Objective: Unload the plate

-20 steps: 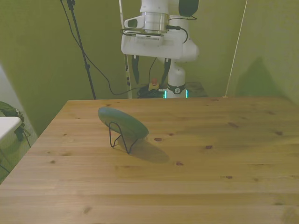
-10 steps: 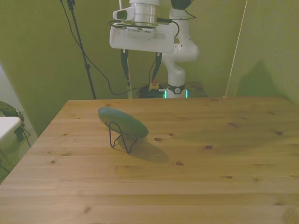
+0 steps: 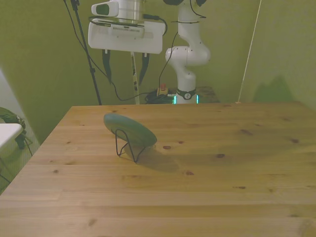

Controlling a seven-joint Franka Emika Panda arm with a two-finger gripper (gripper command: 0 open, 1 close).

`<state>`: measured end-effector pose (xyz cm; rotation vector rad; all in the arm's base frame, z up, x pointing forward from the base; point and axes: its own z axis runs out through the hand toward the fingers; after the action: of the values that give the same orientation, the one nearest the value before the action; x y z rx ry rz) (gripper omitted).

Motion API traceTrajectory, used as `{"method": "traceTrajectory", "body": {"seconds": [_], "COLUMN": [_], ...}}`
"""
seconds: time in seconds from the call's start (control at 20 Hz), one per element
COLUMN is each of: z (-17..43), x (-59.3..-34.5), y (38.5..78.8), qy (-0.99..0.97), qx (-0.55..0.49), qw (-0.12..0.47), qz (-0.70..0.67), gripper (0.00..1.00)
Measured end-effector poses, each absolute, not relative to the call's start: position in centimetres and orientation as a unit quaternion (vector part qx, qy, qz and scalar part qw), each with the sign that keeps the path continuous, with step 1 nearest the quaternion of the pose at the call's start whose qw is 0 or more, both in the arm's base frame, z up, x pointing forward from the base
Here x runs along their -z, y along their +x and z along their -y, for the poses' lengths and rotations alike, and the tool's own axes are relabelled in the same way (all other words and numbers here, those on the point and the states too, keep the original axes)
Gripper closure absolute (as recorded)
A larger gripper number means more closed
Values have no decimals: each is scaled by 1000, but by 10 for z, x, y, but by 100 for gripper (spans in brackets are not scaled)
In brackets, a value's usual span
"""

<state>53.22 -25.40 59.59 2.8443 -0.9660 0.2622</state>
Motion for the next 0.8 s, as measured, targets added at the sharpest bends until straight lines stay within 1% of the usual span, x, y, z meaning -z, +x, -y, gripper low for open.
{"method": "traceTrajectory", "body": {"seconds": [0.2, 0.45, 0.8], "z": [270, 287, 292], "x": [-585, -573, -542], "y": [544, 551, 552], "qy": [955, 967, 973], "qx": [-85, -109, -125], "qw": [76, 93, 94], "qz": [274, 211, 171], "gripper": [0, 0, 0]}}
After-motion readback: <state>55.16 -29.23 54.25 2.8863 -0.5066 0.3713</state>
